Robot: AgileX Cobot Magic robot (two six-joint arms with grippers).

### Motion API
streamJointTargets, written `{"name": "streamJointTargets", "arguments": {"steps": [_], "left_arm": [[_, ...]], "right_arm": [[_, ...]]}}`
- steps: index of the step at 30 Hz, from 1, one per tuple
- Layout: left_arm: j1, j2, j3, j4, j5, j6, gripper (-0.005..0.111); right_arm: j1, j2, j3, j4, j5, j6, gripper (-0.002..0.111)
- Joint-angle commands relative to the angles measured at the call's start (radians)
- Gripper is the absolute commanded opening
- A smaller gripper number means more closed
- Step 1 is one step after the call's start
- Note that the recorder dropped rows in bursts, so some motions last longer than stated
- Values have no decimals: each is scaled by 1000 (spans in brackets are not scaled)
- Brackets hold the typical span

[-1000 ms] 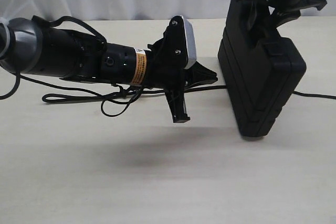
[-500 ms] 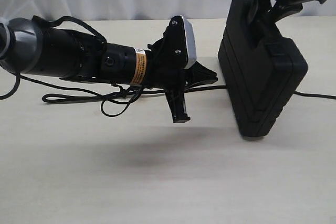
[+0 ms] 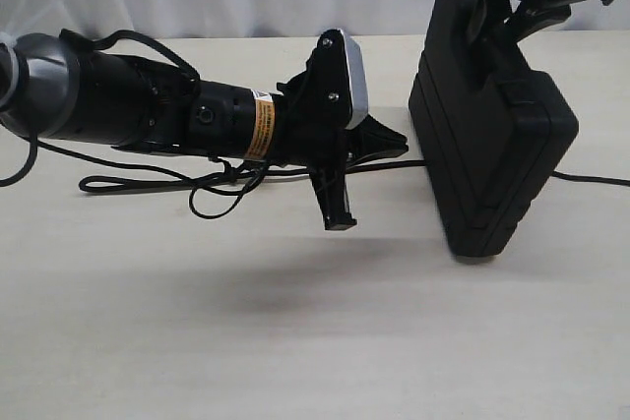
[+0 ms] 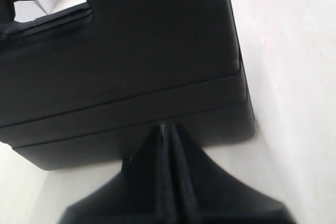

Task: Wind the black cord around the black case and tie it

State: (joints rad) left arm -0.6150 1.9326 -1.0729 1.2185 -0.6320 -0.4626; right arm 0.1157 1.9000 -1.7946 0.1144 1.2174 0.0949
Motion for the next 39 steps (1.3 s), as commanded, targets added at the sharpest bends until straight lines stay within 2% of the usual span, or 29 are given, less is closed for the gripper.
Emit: {"name": "streamJointTargets", "arguments": {"steps": [1,23,25,29,31,33,35,39], "left_arm": [[3,-7,3,-1,-10,-6,0],[3,-7,3,2,8,-8,0],[3,-7,3,2,8,-8,0],[3,-7,3,2,23,-8,0],[3,-7,3,63,122,-1,0],[3,-7,3,135,314,2,0],[3,-7,3,135,466,4,0],[29,-7,3,116,750,10,0]], "right_arm": [[-2,-23,-8,-15,4,-4,41],[3,-23,18,-63,4,-16,41],[3,-23,18,-63,4,-21,37],[3,-23,18,-63,4,-21,23],[3,-23,18,-63,4,-21,16],[3,-23,18,-63,4,-21,8],[3,-23,18,-59,4,-21,4],[3,-23,18,-51,4,-21,4]]}}
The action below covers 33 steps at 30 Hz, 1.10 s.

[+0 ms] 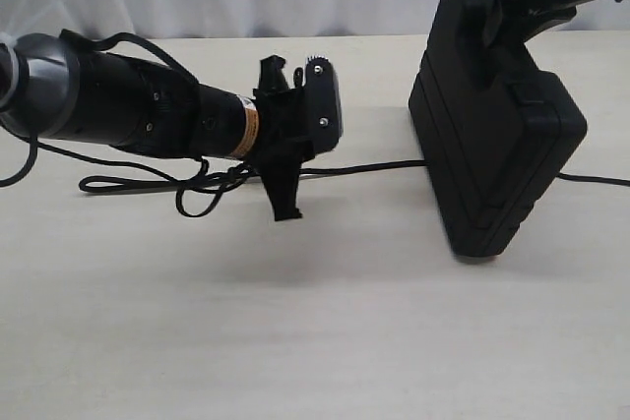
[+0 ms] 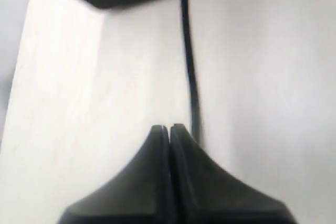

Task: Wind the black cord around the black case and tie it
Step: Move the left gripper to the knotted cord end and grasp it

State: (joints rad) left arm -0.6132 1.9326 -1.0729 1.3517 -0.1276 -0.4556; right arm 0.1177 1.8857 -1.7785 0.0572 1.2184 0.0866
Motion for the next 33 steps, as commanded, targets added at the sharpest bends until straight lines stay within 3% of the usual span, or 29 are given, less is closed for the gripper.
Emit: {"name": "streamJointTargets", "arguments": {"steps": [1,9,16,18,21,23,28,31,33], "left_arm": [[44,-7,3,-47,285,3,0],[197,-7,3,-340,244,6,5],[242,-7,1,-490,239,6,46],[239,-7,-1,-594,253,16,45],[239,-7,-39,-729,352,39,34],[239,-7,-81,-871,488,151,28],[242,-7,-116,-1448,756,853,24],[239,-7,-116,-1619,727,1096,24],[239,-7,-116,-1631,543,1180,25]], "right_arm": [[1,-9,2,6,3,-13,4],[1,-9,2,6,3,-13,4],[1,-9,2,6,3,-15,4],[1,-9,2,6,3,-15,4],[1,-9,2,6,3,-23,4],[1,-9,2,8,3,-23,4],[1,-9,2,8,3,-43,4],[1,-9,2,10,3,-48,4],[1,-9,2,13,3,-50,4]]}}
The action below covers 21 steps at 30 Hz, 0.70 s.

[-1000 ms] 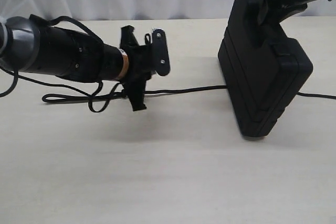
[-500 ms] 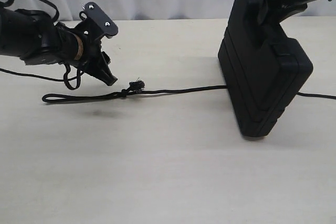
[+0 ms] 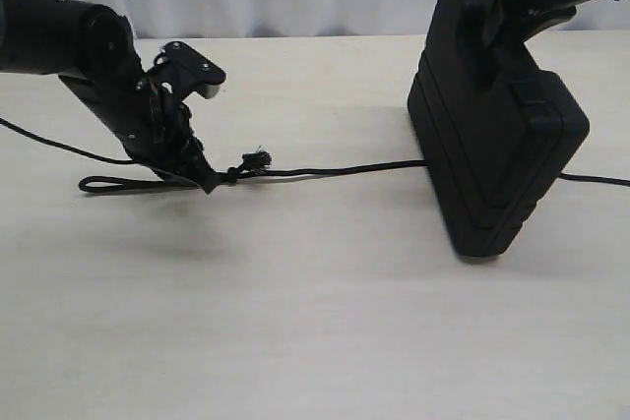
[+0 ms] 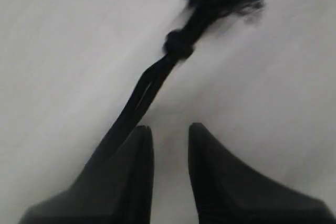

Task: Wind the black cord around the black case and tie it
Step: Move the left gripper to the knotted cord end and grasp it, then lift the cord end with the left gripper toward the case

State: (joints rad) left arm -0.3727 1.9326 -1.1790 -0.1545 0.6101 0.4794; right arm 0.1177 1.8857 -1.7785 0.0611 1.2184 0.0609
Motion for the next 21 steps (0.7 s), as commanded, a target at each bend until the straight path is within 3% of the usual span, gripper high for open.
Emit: {"name": "streamJointTargets", "arguments": {"steps": [1,7,12,16,21], "left_arm": [[-1,-7,-10,-123,-244,245,28],[-41,21,-10,-116,-280,319,58],[-82,94,-10,-85,-267,623,58],[-75,112,-10,-85,-349,621,58],[-75,161,-10,-72,-354,623,58]], "right_arm": [[1,-9,2,9,3,-24,4],[1,-9,2,14,3,-23,4],[1,-9,2,14,3,-23,4],[1,-9,2,35,3,-32,4],[1,-9,2,35,3,-38,4]]}}
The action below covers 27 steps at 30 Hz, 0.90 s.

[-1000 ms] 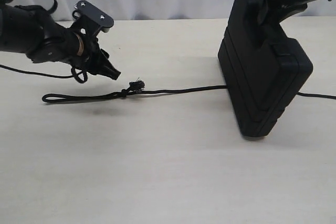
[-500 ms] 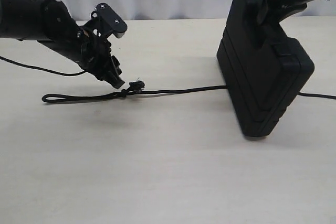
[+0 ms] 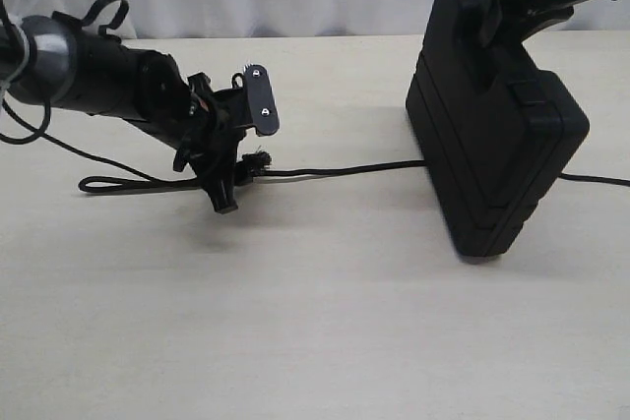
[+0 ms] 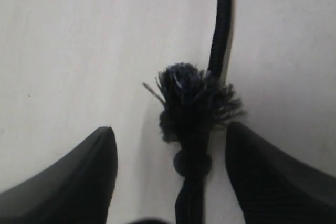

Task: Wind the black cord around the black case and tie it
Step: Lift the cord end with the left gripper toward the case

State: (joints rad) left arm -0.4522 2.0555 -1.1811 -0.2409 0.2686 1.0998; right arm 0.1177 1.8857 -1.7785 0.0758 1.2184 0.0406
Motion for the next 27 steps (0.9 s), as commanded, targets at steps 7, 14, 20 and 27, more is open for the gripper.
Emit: {"name": "streamJointTargets", "arguments": {"steps": [7,14,20,27], "left_arm": [[4,71,-8,-21,-51,-33,38],[9,71,-26,-163,14,-439,0],[10,71,-128,-553,281,-604,0],[9,71,-167,-960,427,-339,29]], "right_arm": [[1,-9,2,20,3,-20,4],[1,-9,2,20,3,-20,4],[1,-9,2,20,3,-22,4],[1,-9,2,20,3,-22,4]]}}
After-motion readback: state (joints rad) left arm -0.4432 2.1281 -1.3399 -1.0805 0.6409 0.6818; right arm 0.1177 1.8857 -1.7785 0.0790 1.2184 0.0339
